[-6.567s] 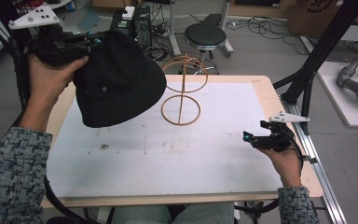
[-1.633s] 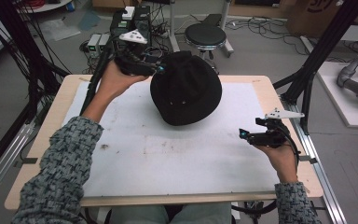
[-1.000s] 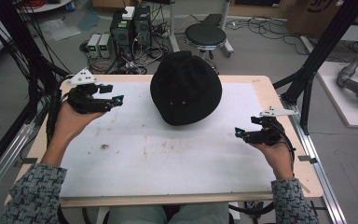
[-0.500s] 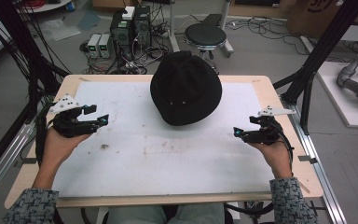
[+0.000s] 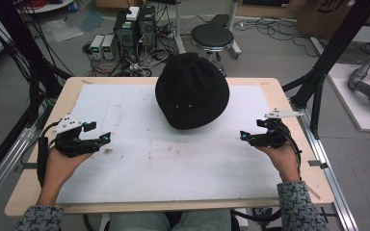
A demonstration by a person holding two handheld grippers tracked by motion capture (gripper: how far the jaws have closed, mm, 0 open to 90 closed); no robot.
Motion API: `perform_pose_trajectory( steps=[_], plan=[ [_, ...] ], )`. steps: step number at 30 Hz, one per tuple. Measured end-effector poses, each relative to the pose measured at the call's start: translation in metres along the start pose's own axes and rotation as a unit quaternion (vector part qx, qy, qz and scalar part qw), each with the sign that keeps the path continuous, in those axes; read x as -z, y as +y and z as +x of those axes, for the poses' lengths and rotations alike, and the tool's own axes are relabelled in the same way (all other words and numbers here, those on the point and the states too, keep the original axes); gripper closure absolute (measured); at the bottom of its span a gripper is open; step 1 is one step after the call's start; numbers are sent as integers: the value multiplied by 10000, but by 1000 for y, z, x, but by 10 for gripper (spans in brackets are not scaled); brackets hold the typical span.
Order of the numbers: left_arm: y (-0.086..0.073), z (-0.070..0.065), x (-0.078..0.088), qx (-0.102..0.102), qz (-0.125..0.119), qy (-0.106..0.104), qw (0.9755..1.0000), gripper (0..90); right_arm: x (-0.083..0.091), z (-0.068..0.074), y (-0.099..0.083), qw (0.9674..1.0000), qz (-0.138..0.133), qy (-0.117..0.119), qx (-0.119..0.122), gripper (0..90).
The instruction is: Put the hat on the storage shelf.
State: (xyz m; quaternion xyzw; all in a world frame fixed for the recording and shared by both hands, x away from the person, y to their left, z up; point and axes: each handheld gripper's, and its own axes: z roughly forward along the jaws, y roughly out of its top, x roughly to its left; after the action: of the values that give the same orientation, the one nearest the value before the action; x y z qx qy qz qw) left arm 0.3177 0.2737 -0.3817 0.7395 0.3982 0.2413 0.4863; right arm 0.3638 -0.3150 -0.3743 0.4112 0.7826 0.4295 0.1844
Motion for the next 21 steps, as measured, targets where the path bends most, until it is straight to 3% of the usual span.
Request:
perform_pose_trajectory(
  steps=[21],
  plan=[
    [-1,-2,-6,-108,78,17,9999,253,-1,5,0,10000,68,26,50,115]
  ],
)
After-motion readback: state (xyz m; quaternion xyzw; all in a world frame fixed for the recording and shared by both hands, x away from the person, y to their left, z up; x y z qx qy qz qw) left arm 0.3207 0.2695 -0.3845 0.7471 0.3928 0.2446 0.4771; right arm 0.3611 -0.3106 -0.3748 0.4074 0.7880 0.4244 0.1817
